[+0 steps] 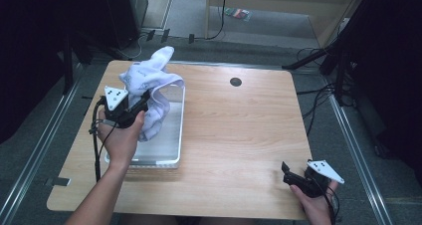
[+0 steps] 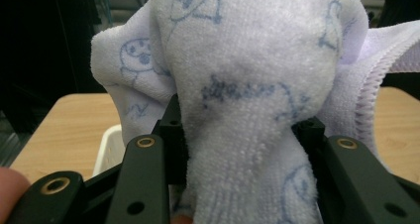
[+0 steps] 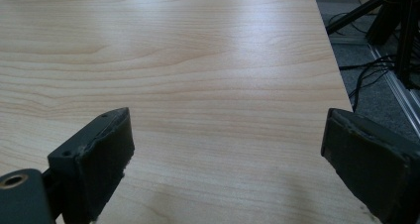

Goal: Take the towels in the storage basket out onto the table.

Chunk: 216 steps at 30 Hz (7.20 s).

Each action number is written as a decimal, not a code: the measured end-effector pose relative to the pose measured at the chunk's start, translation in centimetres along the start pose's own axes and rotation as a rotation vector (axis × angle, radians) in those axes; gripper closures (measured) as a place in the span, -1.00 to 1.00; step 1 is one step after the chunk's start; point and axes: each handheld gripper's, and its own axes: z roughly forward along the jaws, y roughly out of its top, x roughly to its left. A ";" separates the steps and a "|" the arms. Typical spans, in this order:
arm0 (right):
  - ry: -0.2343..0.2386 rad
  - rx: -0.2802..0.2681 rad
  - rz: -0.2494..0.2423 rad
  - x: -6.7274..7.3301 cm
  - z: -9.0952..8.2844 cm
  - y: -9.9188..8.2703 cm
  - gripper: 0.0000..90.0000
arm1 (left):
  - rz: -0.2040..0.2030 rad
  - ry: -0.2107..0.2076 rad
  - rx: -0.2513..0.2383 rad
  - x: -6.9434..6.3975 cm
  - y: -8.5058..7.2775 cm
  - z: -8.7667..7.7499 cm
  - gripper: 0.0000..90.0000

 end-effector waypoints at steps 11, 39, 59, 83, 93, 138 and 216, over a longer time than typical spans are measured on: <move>0.000 0.000 -0.001 0.0 0.0 0.0 -0.87 | -0.001 -0.024 -0.053 -1.5 0.5 -0.5 0.21; 0.009 -0.007 -0.005 -0.1 0.0 0.0 -0.87 | 0.036 -0.168 -0.062 -10.4 1.8 0.5 0.19; 0.011 -0.007 0.001 -0.1 0.0 0.0 -0.87 | 0.064 -0.241 0.027 -18.1 -1.6 2.5 0.16; 0.015 -0.008 0.005 -0.1 -0.1 0.0 -0.87 | 0.105 -0.248 0.255 -20.6 -9.0 6.2 0.05; 0.015 -0.008 0.003 -0.1 -0.1 0.0 -0.87 | 0.085 -0.301 0.294 -20.6 -8.2 5.7 -1.00; 0.005 -0.002 0.007 0.0 0.0 0.0 -0.87 | 0.069 -0.143 0.090 -5.3 -1.8 -1.7 -1.00; -0.010 0.004 0.008 0.0 0.0 0.0 -0.87 | -0.080 0.134 0.113 14.3 -12.2 -7.5 -1.00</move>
